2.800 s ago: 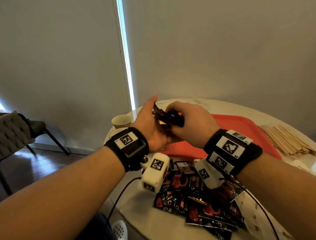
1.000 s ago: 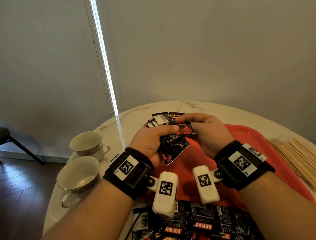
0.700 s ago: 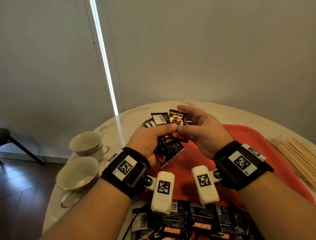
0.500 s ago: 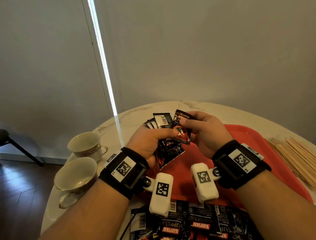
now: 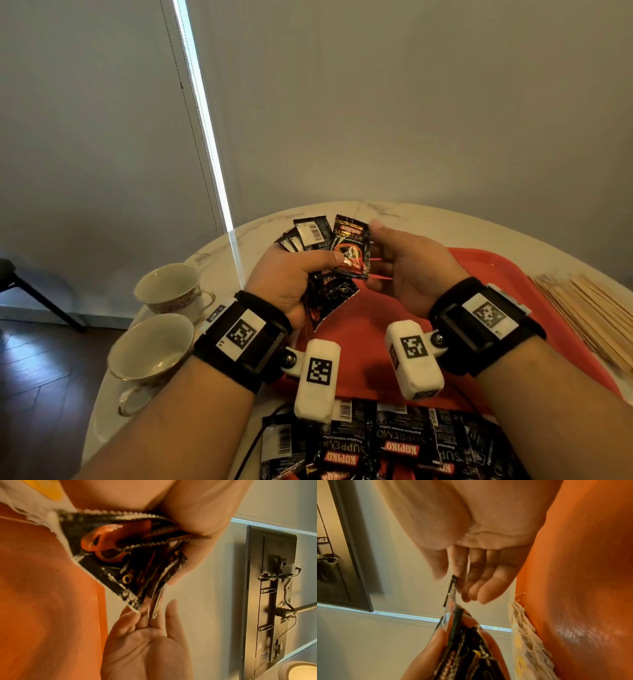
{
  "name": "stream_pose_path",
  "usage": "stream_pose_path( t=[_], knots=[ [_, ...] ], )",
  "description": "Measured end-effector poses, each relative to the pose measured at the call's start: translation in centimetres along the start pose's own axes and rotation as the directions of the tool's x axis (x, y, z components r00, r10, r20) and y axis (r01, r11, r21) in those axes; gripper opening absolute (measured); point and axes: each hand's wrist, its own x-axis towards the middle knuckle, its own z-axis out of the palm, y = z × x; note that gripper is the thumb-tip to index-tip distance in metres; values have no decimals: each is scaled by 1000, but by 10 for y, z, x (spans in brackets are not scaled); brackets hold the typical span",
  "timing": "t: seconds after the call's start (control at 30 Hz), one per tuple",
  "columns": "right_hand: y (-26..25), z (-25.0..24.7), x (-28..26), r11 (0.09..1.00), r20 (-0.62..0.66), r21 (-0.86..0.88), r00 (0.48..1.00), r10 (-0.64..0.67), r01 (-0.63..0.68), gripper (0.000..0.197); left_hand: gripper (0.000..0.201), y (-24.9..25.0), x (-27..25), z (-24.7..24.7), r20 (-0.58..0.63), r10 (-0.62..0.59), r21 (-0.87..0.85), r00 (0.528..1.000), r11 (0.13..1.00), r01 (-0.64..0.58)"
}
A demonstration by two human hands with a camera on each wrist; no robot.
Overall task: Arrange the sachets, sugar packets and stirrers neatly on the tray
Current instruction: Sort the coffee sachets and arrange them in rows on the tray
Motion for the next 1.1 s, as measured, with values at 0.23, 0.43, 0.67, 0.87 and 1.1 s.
stream_pose_path(
  t=[0.23, 0.43, 0.67, 0.87, 1.1],
  knots=[
    [1, 1, 0, 999, 6, -7, 999, 45, -45, 16, 37, 2, 13, -12, -171, -6, -143, 985, 990, -19],
    [0, 1, 38, 968, -234, -173, 963, 137, -180, 9, 29, 6, 22, -21, -282, 52, -223, 958, 968, -118],
    [7, 13, 93, 818, -330, -486, 932, 152, -306, 9, 30, 5, 27, -25, -321, 71, -261, 944, 952, -160],
    [9, 20, 115, 792, -322, -512, 929, 184, -334, 7, 25, 2, 30, -25, -308, 74, -260, 949, 952, -159],
    [13, 21, 124, 774, -327, -531, 926, 188, -345, 11, 33, -1, 31, -25, -302, 42, -256, 952, 959, -123]
  ],
)
